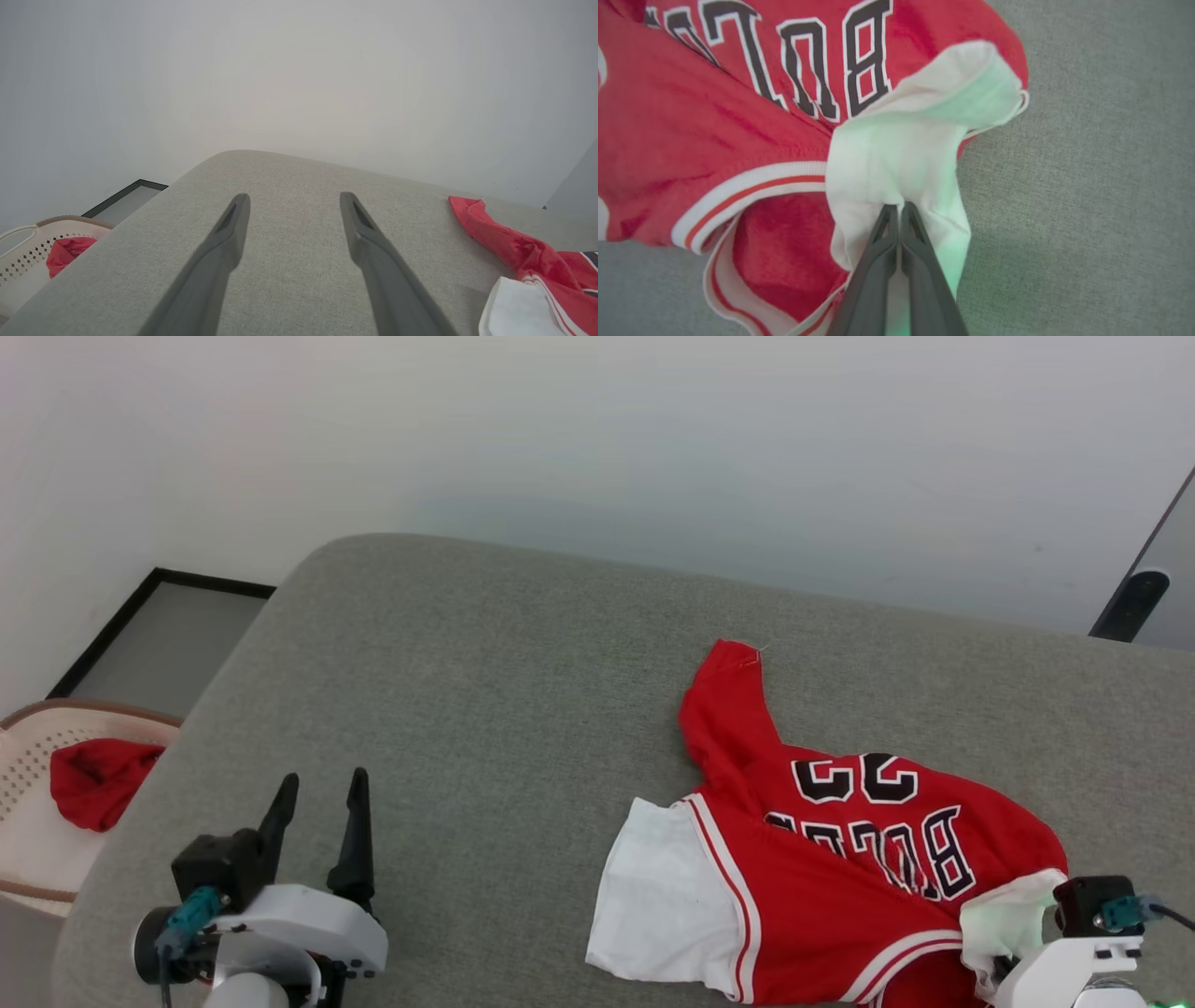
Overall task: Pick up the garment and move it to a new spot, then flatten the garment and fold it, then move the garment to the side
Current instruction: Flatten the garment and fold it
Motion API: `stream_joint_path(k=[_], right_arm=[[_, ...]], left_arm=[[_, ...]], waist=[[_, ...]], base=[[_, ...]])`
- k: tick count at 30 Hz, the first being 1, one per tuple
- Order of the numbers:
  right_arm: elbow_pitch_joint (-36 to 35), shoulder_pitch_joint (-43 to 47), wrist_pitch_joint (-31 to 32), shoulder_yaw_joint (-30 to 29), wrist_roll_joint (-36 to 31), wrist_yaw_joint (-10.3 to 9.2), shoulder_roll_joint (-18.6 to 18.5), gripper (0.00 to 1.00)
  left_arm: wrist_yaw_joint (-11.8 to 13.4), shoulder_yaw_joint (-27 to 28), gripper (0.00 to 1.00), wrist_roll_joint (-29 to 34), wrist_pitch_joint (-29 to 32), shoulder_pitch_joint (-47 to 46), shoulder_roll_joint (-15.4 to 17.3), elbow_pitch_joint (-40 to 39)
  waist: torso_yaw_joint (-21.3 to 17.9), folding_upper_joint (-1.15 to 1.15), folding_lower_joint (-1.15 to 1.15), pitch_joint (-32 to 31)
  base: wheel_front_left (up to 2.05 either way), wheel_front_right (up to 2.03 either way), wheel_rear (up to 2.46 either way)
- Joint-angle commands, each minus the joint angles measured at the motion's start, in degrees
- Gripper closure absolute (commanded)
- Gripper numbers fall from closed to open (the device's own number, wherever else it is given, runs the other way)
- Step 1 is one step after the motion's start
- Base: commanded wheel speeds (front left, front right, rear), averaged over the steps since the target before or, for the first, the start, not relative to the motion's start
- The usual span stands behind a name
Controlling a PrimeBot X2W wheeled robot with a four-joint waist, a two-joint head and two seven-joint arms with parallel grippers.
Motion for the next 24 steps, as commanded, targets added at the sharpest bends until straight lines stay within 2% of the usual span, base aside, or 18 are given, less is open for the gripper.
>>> stream_joint_path(k=[1, 2, 16, 24], right_arm=[[0.57, 0.43, -0.61, 0.14, -0.35, -0.03, 0.01, 0.16], [0.97, 0.4, -0.84, 0.35, -0.62, -0.03, 0.03, 0.0], [-3.47, -1.87, -4.98, -1.04, -1.78, -0.03, 1.03, 0.0], [-2.0, -3.64, -6.59, -5.42, -5.33, -0.03, 2.11, 0.0]], left_arm=[[-0.2, 0.09, 0.0, -0.32, 0.02, -0.32, 0.05, -0.15], [-0.2, 0.11, 0.0, -0.34, 0.02, -0.35, 0.06, -0.2], [-0.2, 0.05, 0.0, -0.61, 0.02, -0.7, 0.64, -0.12], [-0.2, -0.81, 0.0, -0.95, 0.02, -0.4, 0.68, -0.22]], waist=[[-0.24, 0.0, 0.0, 0.2], [-0.34, 0.0, 0.0, 0.25], [-1.4, 0.0, 0.0, 0.55], [-0.86, 0.0, 0.0, 0.45]], base=[[0.0, 0.0, 0.0], [0.0, 0.0, 0.0], [0.0, 0.0, 0.0], [0.0, 0.0, 0.0]])
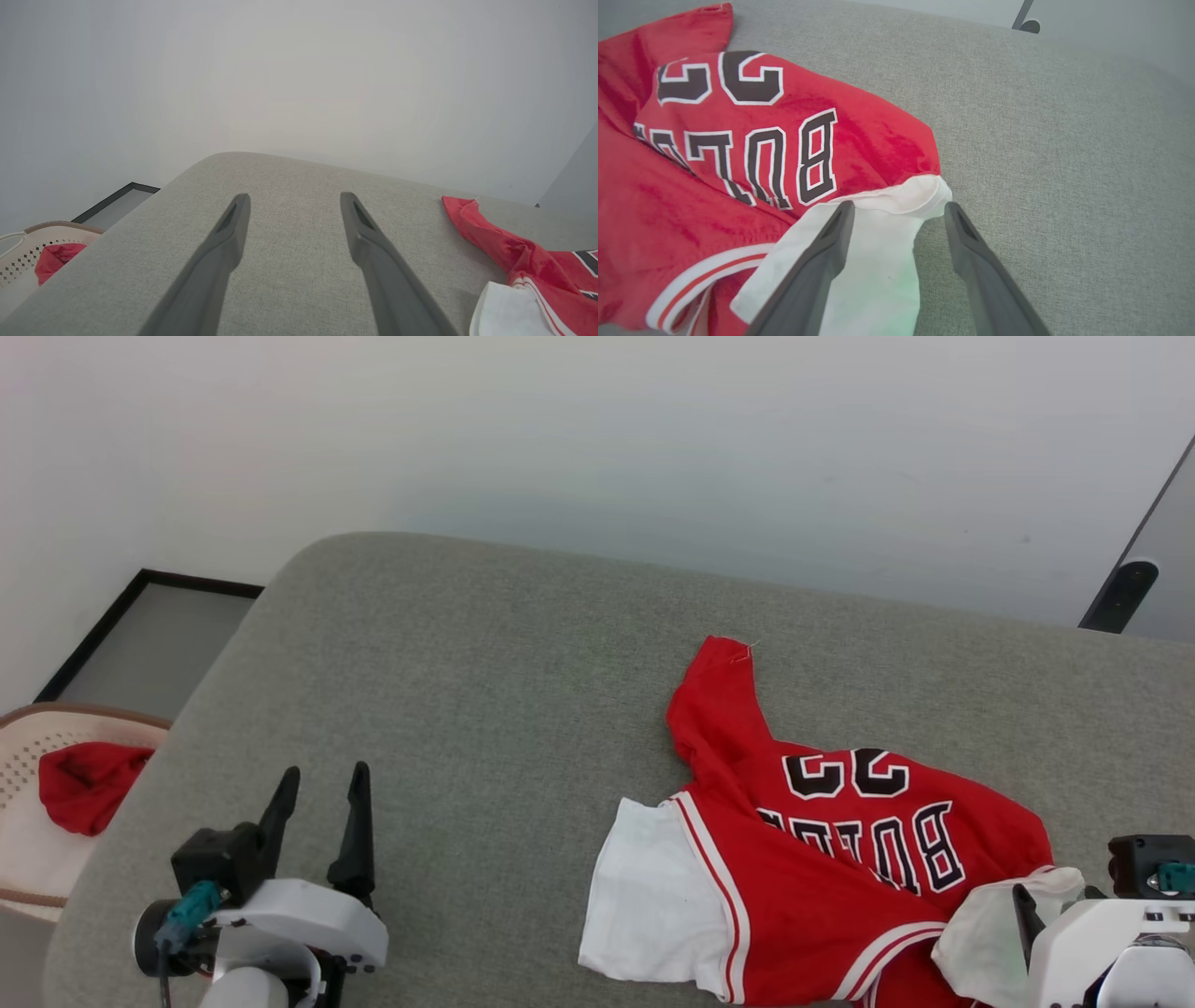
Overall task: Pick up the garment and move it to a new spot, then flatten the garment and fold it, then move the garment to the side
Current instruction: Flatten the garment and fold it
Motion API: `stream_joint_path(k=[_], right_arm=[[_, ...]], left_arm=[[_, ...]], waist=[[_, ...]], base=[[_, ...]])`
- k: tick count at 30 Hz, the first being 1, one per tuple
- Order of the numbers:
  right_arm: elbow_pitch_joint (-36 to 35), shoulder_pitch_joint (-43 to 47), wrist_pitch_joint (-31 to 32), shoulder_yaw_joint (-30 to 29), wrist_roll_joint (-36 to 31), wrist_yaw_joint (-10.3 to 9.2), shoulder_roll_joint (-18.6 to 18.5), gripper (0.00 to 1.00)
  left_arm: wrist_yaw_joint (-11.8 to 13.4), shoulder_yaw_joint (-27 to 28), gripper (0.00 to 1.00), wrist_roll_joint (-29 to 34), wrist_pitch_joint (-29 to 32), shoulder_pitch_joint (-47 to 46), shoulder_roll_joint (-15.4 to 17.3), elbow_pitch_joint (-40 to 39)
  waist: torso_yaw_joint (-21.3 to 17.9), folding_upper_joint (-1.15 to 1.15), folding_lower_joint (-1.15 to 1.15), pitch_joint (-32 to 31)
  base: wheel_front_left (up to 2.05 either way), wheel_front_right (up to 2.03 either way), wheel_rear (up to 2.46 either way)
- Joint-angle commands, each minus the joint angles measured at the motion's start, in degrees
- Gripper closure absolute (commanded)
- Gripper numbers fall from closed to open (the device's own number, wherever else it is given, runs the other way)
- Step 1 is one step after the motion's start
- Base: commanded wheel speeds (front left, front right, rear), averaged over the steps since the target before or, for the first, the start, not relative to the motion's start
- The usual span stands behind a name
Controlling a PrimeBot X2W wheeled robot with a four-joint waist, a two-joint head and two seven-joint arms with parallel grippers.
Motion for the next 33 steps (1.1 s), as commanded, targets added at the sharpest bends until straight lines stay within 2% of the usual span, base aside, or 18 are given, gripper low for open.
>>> stream_joint_path(k=[1, 14, 24, 25, 26, 27, 28, 29, 33], right_arm=[[0.57, -1.01, -0.56, -0.57, -0.58, -0.02, 0.22, 0.0], [6.77, -4.37, -1.42, -3.16, -0.65, -0.02, 0.72, 0.0], [12.86, -9.08, 1.75, -3.31, 0.46, -0.02, 0.74, 0.0], [13.34, -9.62, 2.12, -3.55, 0.61, -0.02, 0.73, 0.09], [13.71, -10.13, 2.26, -3.7, 0.33, -0.02, 0.72, 0.51], [14.12, -10.63, 2.34, -3.88, 0.18, -0.02, 0.72, 0.76], [14.12, -10.63, 2.34, -3.88, 0.18, -0.02, 0.72, 0.76], [14.45, -10.96, 2.32, -4.03, 0.06, -0.02, 0.73, 1.0], [15.01, -11.76, 2.43, -4.23, 0.22, -0.02, 0.74, 1.0]], left_arm=[[-0.18, -0.16, 0.0, -0.38, 0.02, 0.17, 0.1, -0.11], [-0.19, -1.16, 0.0, -1.18, 0.02, -0.45, 0.29, 0.34], [-0.19, -1.99, 0.0, -1.67, 0.02, -1.54, 0.07, 0.86], [-0.19, -2.08, 0.0, -1.65, 0.02, -1.65, 0.07, 0.95], [-0.19, -2.2, 0.0, -1.69, 0.02, -1.77, 0.03, 1.01], [-0.19, -2.29, 0.0, -1.75, 0.02, -1.9, -0.04, 1.07], [-0.19, -2.29, 0.0, -1.75, 0.02, -1.9, -0.04, 1.07], [-0.19, -2.36, 0.0, -1.77, 0.02, -2.01, -0.07, 1.13], [-0.19, -2.43, 0.0, -1.78, 0.02, -2.28, -0.13, 1.37]], waist=[[0.21, 0.0, 0.0, 0.0], [1.32, 0.0, 0.0, 0.79], [2.13, 0.0, 0.0, 2.19], [2.23, 0.0, 0.0, 2.31], [2.36, 0.0, 0.0, 2.45], [2.5, 0.0, 0.0, 2.56], [2.5, 0.0, 0.0, 2.56], [2.65, 0.0, 0.0, 2.68], [3.03, 0.0, 0.0, 2.87]], base=[[0.0, 0.0, 0.0], [0.0, 0.0, 0.0], [0.0, 0.0, 0.0], [0.0, 0.0, 0.0], [0.0, 0.0, 0.0], [0.0, 0.0, 0.0], [0.0, 0.0, 0.0], [0.0, 0.0, 0.0], [0.0, 0.0, 0.0]])
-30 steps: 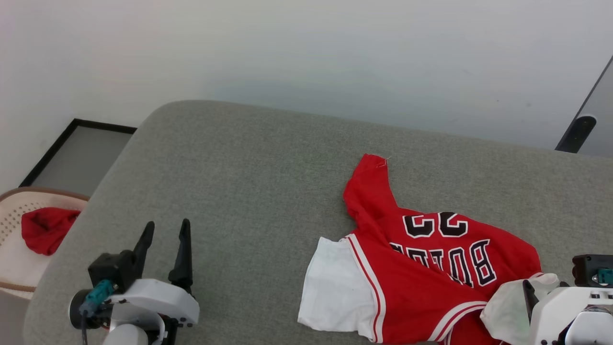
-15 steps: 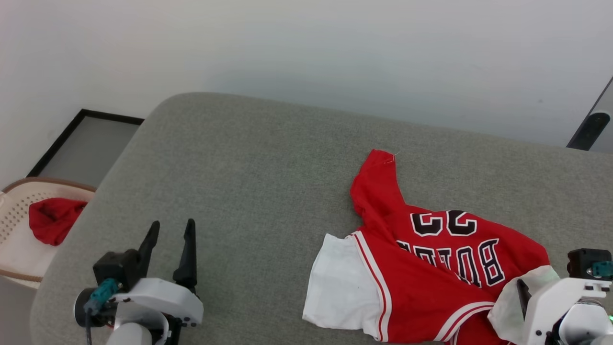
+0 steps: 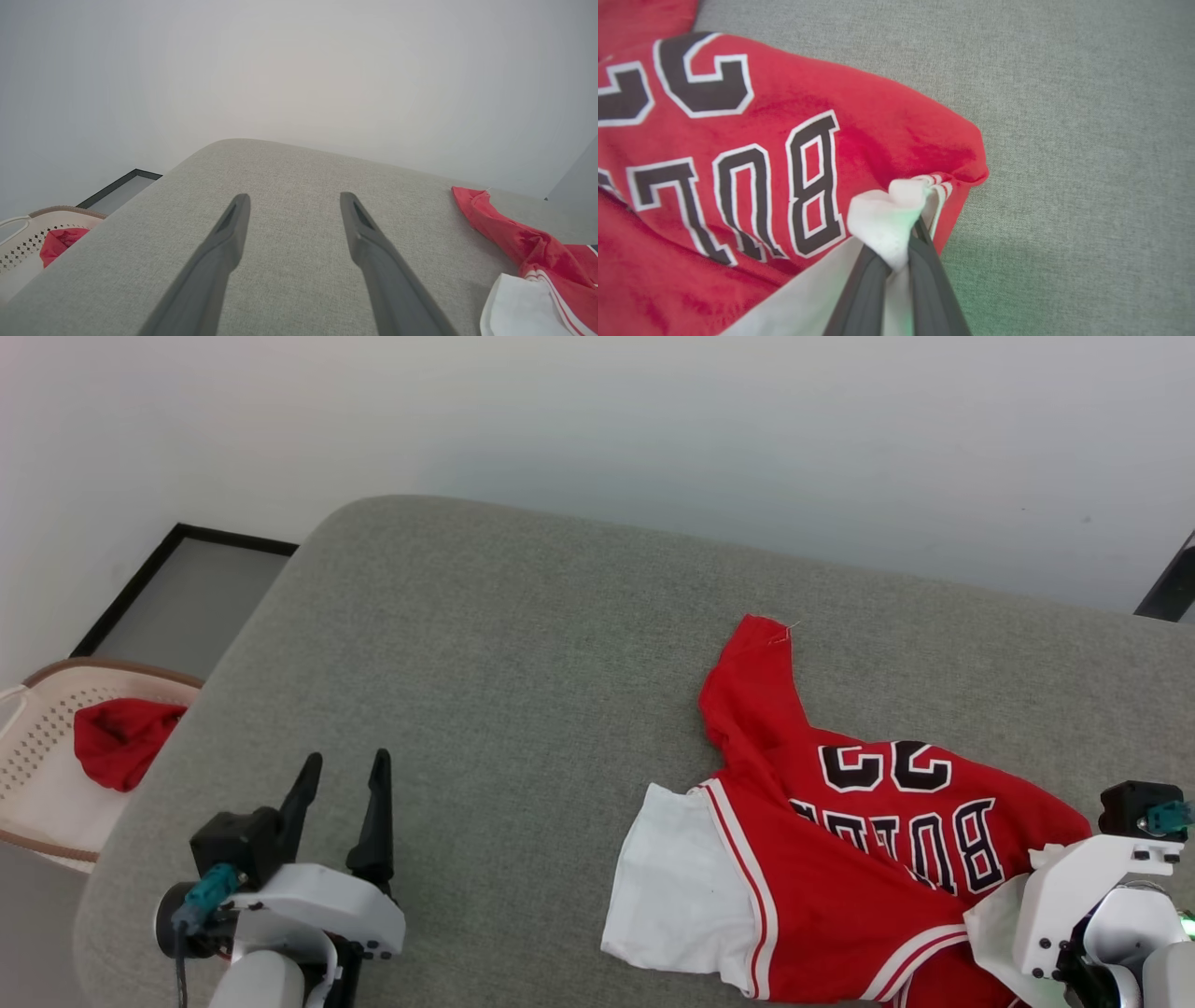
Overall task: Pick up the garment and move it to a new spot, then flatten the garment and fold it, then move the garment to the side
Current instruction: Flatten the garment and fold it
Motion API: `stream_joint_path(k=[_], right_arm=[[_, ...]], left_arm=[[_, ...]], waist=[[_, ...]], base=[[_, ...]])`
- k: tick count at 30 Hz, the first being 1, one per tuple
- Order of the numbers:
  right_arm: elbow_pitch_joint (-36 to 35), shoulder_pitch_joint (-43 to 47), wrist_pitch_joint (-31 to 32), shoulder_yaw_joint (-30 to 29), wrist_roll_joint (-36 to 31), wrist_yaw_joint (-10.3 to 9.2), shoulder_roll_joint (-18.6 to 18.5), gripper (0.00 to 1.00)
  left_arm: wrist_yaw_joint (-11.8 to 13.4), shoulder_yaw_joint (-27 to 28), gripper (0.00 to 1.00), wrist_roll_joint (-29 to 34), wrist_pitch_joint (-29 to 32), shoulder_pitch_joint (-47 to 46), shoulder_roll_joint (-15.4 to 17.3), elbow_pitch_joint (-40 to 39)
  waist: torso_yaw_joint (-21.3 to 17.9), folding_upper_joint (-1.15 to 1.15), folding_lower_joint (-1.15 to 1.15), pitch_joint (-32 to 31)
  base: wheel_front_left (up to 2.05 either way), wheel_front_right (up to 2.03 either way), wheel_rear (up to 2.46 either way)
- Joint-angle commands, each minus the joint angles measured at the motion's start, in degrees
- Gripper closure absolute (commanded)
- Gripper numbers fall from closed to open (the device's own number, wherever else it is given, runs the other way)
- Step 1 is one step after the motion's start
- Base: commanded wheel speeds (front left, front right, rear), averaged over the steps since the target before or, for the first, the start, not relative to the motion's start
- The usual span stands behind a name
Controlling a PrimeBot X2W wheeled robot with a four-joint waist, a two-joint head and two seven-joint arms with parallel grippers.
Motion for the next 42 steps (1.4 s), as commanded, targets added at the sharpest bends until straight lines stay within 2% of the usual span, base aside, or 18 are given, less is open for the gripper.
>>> stream_joint_path(k=[1, 8, 13, 18, 19, 20, 21, 22, 28, 36, 42], right_arm=[[0.04, -0.4, 0.11, 0.0, 0.24, -0.02, 0.11, 1.0], [-2.45, 0.55, 0.26, -2.57, 2.07, -0.02, 0.06, 1.0], [-3.74, 2.46, 0.28, -7.95, 5.26, -0.02, 0.06, 1.0], [-3.49, 4.49, 0.06, -11.76, 4.37, -0.02, 0.05, 1.0], [-3.05, 4.74, -0.02, -12.37, 3.86, -0.03, 0.04, 0.95], [-2.58, 4.89, -0.13, -12.79, 3.35, -0.03, 0.03, 0.81], [-2.2, 4.82, -0.48, -12.89, 2.89, -0.03, 0.04, 0.57], [-2.0, 4.56, -0.95, -12.73, 2.47, -0.02, 0.04, 0.0], [-3.17, 3.62, -3.29, -9.53, 1.53, -0.02, -0.36, 0.0], [-11.04, 6.68, -7.15, -3.66, 3.26, -0.02, -1.31, 0.0], [-16.58, 9.72, -13.35, 1.12, 4.52, -0.02, -2.14, 0.0]], left_arm=[[-0.19, 0.03, 0.0, -0.25, 0.02, -0.37, 0.0, 0.09], [-0.18, 0.69, 0.0, -0.12, 0.02, -0.1, 0.26, 0.12], [-0.18, 0.96, 0.0, -0.13, 0.02, -0.03, 0.32, -0.21], [-0.17, 0.86, 0.0, -0.11, 0.02, 0.09, 0.36, -0.26], [-0.17, 0.8, 0.0, -0.15, 0.02, 0.11, 0.4, -0.22], [-0.17, 0.63, 0.0, -0.14, 0.02, 0.09, 0.41, -0.17], [-0.17, 0.51, 0.0, -0.16, 0.02, -0.03, 0.35, -0.06], [-0.17, 0.43, 0.0, -0.23, 0.02, -0.15, 0.41, -0.05], [-0.17, -0.54, 0.0, -1.17, 0.02, -0.49, 1.41, -0.53], [-0.17, -2.41, 0.0, -4.17, 0.02, 0.44, 4.1, -2.22], [-0.17, -3.99, 0.0, -7.2, 0.02, 2.41, 6.24, -2.85]], waist=[[0.1, 0.0, 0.0, 0.03], [-0.3, 0.0, 0.0, -0.08], [-0.91, 0.0, 0.0, -0.09], [-1.92, 0.0, 0.0, 0.03], [-2.19, 0.0, 0.0, 0.03], [-2.42, 0.0, 0.0, 0.09], [-2.61, 0.0, 0.0, 0.11], [-2.88, 0.0, 0.0, 0.1], [-5.05, 0.0, 0.0, -0.61], [-8.8, 0.0, 0.0, -2.72], [-11.93, 0.0, 0.0, -3.93]], base=[[0.0, 0.0, 0.0], [0.0, 0.0, 0.0], [0.0, 0.0, 0.0], [0.0, 0.0, 0.0], [0.0, 0.0, 0.0], [0.0, 0.0, 0.0], [0.0, 0.0, 0.0], [0.0, 0.0, 0.0], [0.0, 0.0, 0.0], [0.0, 0.0, 0.0], [0.0, 0.0, 0.0]])
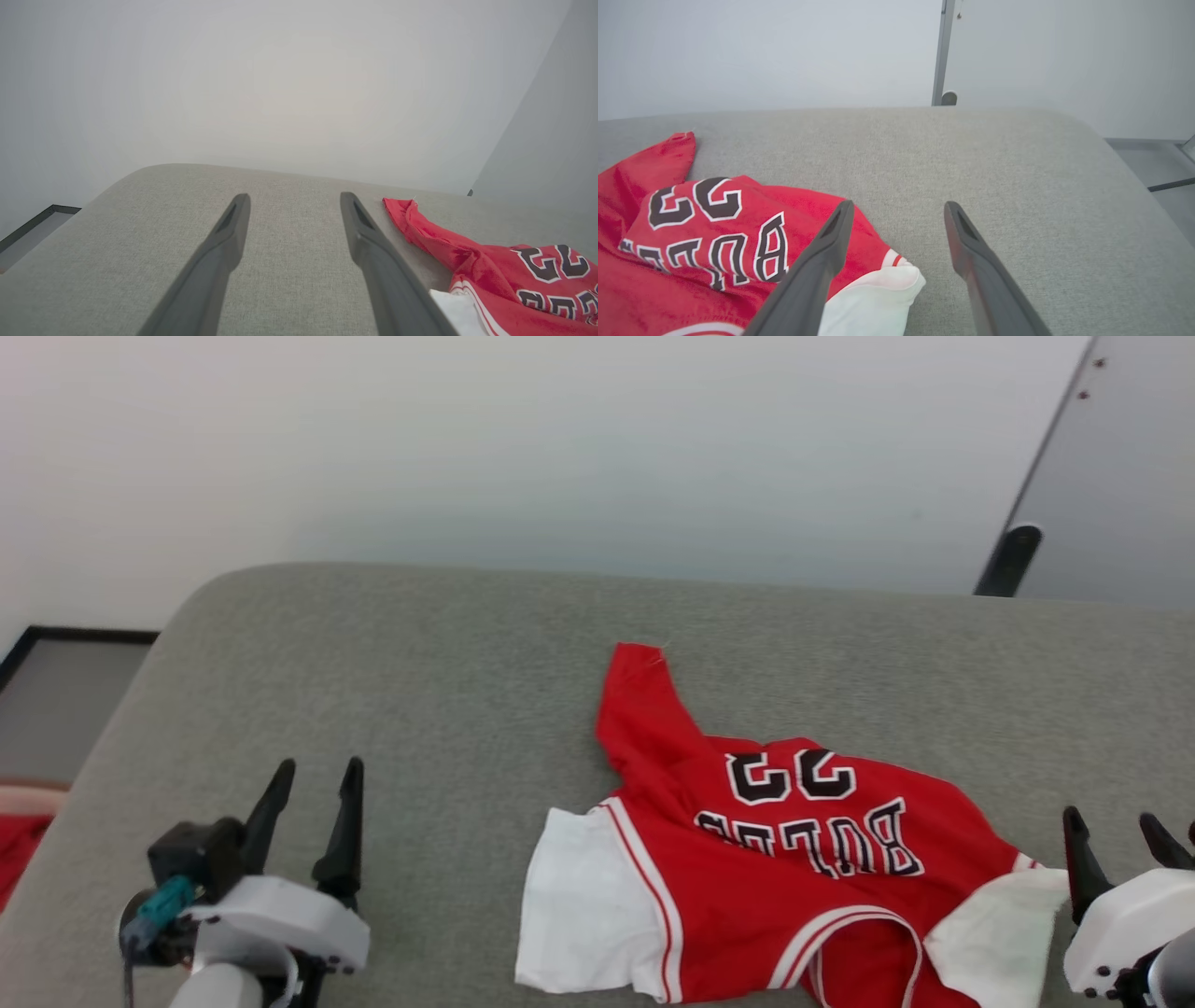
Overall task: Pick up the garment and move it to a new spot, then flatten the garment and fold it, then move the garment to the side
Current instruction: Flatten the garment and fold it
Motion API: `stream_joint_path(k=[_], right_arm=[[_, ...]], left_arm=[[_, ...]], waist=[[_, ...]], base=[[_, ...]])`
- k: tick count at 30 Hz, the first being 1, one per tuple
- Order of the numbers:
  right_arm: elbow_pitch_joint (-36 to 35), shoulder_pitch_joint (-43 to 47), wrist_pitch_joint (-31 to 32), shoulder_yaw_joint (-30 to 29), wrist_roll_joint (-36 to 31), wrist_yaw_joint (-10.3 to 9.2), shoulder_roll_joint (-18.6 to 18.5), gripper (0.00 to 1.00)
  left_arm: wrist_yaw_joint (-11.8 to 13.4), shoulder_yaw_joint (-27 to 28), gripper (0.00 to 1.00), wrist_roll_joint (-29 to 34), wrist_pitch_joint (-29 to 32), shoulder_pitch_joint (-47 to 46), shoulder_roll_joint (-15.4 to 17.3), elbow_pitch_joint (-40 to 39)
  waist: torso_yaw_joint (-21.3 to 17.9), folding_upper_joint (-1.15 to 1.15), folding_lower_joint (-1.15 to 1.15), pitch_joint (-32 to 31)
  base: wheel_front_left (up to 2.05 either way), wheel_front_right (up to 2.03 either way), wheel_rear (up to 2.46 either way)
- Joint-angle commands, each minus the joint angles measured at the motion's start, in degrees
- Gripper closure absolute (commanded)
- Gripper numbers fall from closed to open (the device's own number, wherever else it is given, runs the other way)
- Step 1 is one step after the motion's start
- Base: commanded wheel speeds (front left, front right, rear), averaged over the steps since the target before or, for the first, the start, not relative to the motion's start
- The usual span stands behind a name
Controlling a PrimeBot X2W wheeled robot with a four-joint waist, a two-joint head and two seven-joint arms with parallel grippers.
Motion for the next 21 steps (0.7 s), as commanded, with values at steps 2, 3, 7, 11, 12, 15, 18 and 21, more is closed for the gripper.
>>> stream_joint_path(k=[2, 3, 7, 11, 12, 15, 18, 21], right_arm=[[-1.01, 1.64, -3.72, 1.92, 0.33, -0.04, -0.77, 0.0], [-1.23, 2.04, -5.49, 2.54, 0.58, -0.03, -1.01, 0.0], [-1.4, 3.46, -11.23, 3.66, 0.42, -0.04, -1.1, 0.0], [-1.98, 4.63, -15.11, 3.82, -0.24, -0.04, -0.75, 0.0], [-2.14, 4.79, -15.83, 4.16, -0.4, -0.04, -0.69, 0.0], [-2.76, 5.57, -16.39, 5.09, -0.46, -0.04, -0.38, 0.0], [-3.45, 6.05, -15.84, 6.02, -0.1, -0.04, -0.23, 0.0], [-3.97, 6.37, -15.1, 6.69, 0.46, -0.04, -0.21, 0.0]], left_arm=[[-0.15, -0.17, 0.0, -0.74, 0.02, 1.47, 1.04, -0.22], [-0.15, -0.19, 0.0, -0.91, 0.02, 1.88, 1.24, -0.32], [-0.14, -0.92, 0.0, -2.18, 0.02, 3.35, 2.25, -0.59], [-0.15, -2.88, 0.0, -4.68, 1.45, 4.1, 2.9, -1.67], [-0.14, -3.17, 0.0, -6.51, 3.15, 4.24, 2.97, -1.81], [-0.15, -4.3, 0.0, -10.98, 10.73, 3.5, 4.33, -3.19], [0.39, -3.75, 0.0, -15.7, 20.87, 2.35, 5.67, -4.77], [2.86, -3.8, 0.0, -20.37, 33.68, 0.95, 6.68, -7.12]], waist=[[-2.86, 0.0, 0.0, -1.19], [-3.38, 0.0, 0.0, -1.27], [-5.1, 0.0, 0.0, -1.4], [-6.5, 0.0, 0.0, -1.1], [-6.85, 0.0, 0.0, -0.94], [-7.57, 0.0, 0.0, -0.49], [-8.12, 0.0, 0.0, 0.15], [-8.34, 0.0, 0.0, 1.08]], base=[[0.0, 0.0, 0.0], [0.0, 0.0, 0.0], [0.0, 0.0, 0.0], [0.0, 0.0, 0.0], [0.0, 0.0, 0.0], [0.0, 0.0, 0.0], [0.0, 0.0, 0.0], [0.0, 0.0, 0.0]])
